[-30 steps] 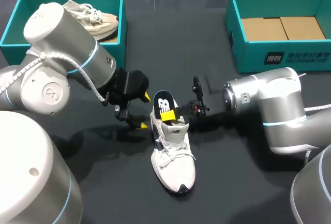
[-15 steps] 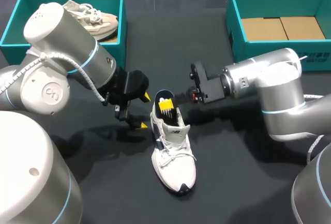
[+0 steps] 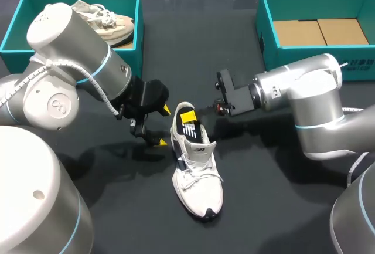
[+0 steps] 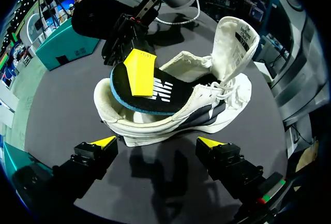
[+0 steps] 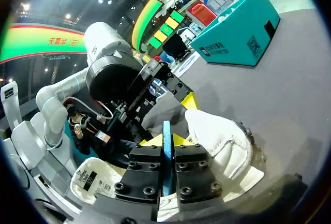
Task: Take the shoe out of the shoebox, open the shoe tongue, remove and reinsert the insole, then place the shoe into the shoebox
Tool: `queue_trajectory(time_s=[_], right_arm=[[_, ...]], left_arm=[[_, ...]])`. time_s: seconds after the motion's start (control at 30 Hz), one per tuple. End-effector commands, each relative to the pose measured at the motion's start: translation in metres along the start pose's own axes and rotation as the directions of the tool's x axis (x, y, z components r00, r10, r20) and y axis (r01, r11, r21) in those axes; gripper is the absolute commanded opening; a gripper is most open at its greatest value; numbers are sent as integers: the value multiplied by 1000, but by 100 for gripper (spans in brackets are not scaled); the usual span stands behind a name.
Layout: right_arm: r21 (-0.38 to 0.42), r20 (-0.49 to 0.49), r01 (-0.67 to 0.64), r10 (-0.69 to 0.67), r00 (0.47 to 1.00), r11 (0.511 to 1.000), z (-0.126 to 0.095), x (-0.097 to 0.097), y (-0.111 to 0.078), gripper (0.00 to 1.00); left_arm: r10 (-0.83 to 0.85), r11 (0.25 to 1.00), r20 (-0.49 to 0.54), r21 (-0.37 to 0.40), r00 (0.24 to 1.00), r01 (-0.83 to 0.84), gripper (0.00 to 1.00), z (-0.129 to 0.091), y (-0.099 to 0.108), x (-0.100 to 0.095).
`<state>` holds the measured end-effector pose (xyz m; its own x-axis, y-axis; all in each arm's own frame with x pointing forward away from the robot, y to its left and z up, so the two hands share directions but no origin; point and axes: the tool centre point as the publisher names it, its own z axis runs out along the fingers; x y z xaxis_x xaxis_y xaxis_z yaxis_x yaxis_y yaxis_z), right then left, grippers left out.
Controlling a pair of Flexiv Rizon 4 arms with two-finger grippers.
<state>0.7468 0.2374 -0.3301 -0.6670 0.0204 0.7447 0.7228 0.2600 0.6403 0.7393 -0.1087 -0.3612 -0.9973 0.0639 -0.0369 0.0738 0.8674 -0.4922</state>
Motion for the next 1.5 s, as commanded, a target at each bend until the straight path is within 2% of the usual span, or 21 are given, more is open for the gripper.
queue_trajectory(time_s=[0.03, 0.3, 0.5, 0.57, 0.6, 0.7, 0.77, 1.13, 1.23, 1.3, 1.37, 1.5], right_arm=[[-16, 15, -21, 21, 1000, 1000, 6, -1, -14, 0], [-41, 55, -66, 68, 996, 997, 4, 4, -31, 0], [-54, 69, -67, 70, 995, 996, 3, 5, -33, 0], [-50, 77, -54, 57, 995, 997, 3, 6, -31, 35], [-47, 82, -47, 50, 995, 998, 2, 8, -29, 46], [-33, 93, -23, 26, 995, 999, 2, 11, -23, 53], [-22, 102, -7, 9, 995, 1000, 1, 14, -17, 50], [21, 125, 52, -54, 991, 998, 1, 17, 8, 47], [24, 127, 51, -54, 990, 998, 1, 13, 11, 42], [20, 126, 46, -49, 991, 999, 1, 9, 12, 27], [16, 124, 36, -38, 992, 999, 0, 5, 11, 0], [10, 117, 10, -11, 993, 1000, 1, -3, 7, 0]], left_arm=[[0, 1000, 1, -1, 1000, 0, 100, 0, 0, 1], [0, 1000, 1, -1, 1000, 0, 100, 0, 0, 1], [0, 1000, 1, -1, 1000, 0, 100, 0, 0, 1], [0, 1000, 1, -1, 1000, 0, 100, 0, 0, 1], [0, 1000, 1, -1, 1000, 0, 100, 0, 0, 1], [0, 1000, 1, -1, 1000, 0, 100, 0, 0, 1], [0, 1000, 1, -1, 1000, 0, 100, 0, 0, 1], [0, 1000, 1, -1, 1000, 0, 100, 0, 0, 1], [0, 1000, 1, -1, 1000, 0, 100, 0, 0, 1], [0, 1000, 1, -1, 1000, 0, 100, 0, 0, 1], [0, 1000, 1, -1, 1000, 0, 100, 0, 0, 1], [0, 1000, 1, -1, 1000, 0, 100, 0, 0, 1]])
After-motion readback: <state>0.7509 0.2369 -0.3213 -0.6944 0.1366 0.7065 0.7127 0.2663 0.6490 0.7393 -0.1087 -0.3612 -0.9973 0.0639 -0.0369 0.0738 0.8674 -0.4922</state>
